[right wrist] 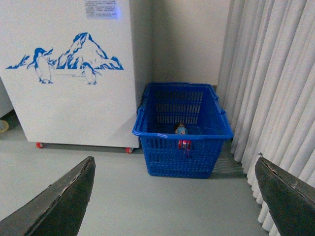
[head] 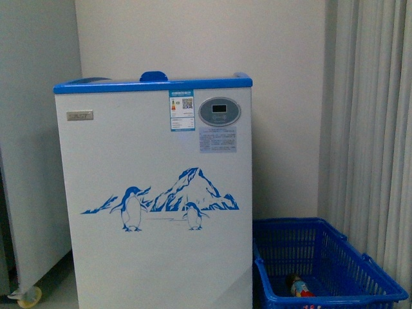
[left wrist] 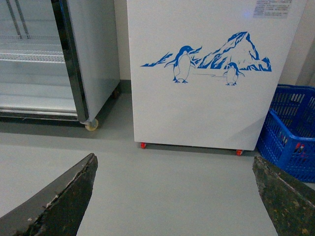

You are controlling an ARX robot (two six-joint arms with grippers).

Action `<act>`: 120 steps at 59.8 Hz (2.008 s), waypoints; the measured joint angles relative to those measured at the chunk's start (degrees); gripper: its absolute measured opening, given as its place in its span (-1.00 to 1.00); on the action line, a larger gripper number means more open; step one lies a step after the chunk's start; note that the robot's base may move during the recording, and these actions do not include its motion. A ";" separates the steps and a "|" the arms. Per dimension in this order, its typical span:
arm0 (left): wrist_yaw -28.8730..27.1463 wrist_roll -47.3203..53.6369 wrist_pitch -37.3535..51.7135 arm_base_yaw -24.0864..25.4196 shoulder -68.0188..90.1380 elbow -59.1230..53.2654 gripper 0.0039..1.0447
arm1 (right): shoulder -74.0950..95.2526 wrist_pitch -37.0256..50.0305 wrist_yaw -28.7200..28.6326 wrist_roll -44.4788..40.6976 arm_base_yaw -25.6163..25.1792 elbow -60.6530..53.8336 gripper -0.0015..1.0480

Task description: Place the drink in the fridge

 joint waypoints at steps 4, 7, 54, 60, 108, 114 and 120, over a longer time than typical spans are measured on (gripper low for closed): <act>0.00 0.00 0.00 0.00 0.00 0.00 0.85 | 0.00 0.00 0.00 0.00 0.00 0.00 0.86; 0.00 0.00 0.00 0.00 0.00 0.00 0.85 | 0.00 0.00 0.00 0.00 0.00 0.00 0.86; 0.00 0.00 0.00 0.00 0.00 0.00 0.85 | 0.00 0.00 0.00 0.00 0.00 0.00 0.86; 0.00 0.00 0.00 -0.02 0.00 0.00 0.85 | 0.00 0.00 0.00 0.00 0.00 0.00 0.86; 0.07 0.00 0.00 0.00 0.00 0.00 0.85 | -0.02 0.00 0.00 0.00 0.00 0.00 0.86; 0.02 0.00 0.00 0.00 0.00 0.00 0.85 | -0.04 0.00 0.00 0.00 0.00 0.00 0.86; 0.02 0.00 0.00 0.00 0.00 0.00 0.85 | -0.02 0.00 0.00 0.00 0.00 0.00 0.86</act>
